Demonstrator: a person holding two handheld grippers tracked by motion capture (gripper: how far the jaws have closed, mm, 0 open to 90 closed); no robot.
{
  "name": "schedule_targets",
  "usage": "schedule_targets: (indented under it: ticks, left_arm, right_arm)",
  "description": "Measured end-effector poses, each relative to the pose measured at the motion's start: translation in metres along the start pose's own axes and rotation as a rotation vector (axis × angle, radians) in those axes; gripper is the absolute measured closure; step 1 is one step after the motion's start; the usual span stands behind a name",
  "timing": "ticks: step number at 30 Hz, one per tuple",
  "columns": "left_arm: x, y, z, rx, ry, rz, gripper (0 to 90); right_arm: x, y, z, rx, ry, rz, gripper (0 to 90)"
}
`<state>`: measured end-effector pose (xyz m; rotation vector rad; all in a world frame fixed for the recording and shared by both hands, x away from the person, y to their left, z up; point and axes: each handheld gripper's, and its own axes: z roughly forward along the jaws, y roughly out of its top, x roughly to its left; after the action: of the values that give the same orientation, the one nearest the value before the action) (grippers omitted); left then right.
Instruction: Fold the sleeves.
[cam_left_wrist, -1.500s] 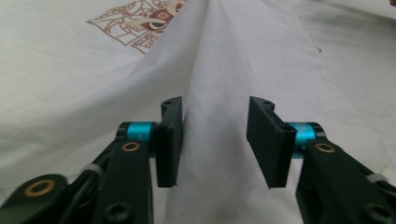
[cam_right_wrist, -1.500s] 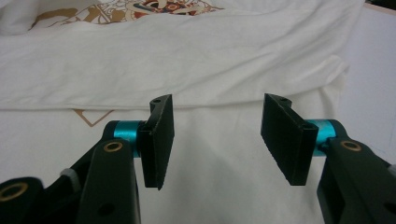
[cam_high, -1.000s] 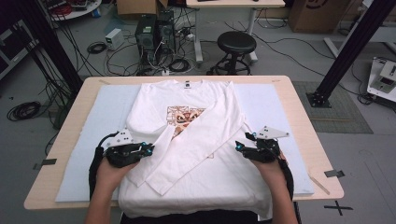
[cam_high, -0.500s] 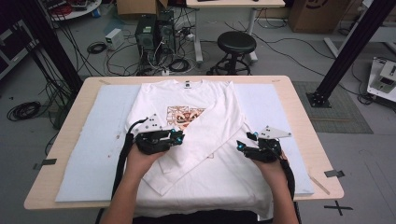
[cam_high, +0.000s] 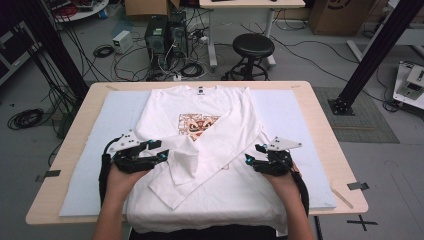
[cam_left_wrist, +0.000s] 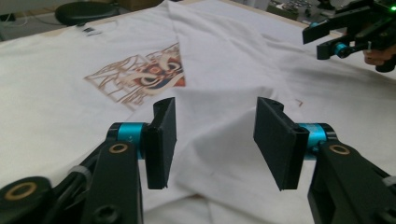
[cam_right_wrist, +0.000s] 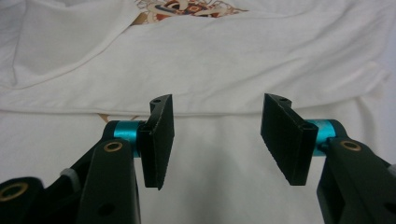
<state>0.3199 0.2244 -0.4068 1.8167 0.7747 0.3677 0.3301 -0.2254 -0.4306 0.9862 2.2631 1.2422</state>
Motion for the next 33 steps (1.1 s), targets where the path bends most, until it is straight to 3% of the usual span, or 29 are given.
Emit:
schedule_targets:
  ticks: [4,7,10,15,21,28,31,33]
  left_arm:
    - [0.007,-0.004,-0.011,0.006,0.006,0.005,43.7]
    - [0.01,-0.005,-0.017,-0.006,0.0,-0.001,42.7]
    - [0.013,-0.005,-0.022,-0.013,-0.004,0.0,39.9]
    - [0.019,-0.006,-0.03,-0.026,0.005,-0.015,37.2]
    - [0.022,-0.008,-0.033,-0.029,0.007,-0.022,34.5]
    - [0.023,-0.009,-0.032,-0.018,0.007,-0.028,32.4]
    - [0.022,-0.009,-0.029,-0.011,0.003,-0.027,32.4]
    - [0.02,-0.009,-0.027,-0.004,0.003,-0.023,32.3]
  right_arm:
    - [0.006,0.003,0.006,0.002,0.019,-0.004,44.9]
    - [0.009,0.003,0.008,-0.034,0.069,0.018,43.3]
    - [0.016,0.005,0.012,-0.03,0.079,0.005,42.0]
    - [0.031,0.013,0.023,-0.024,0.16,0.022,41.9]
    - [0.061,0.035,0.044,-0.005,0.236,-0.044,42.2]
    - [0.093,0.045,0.074,0.079,0.305,-0.122,42.6]
    - [0.103,0.046,0.086,0.119,0.322,-0.149,47.8]
    - [0.112,0.045,0.095,0.173,0.319,-0.192,58.3]
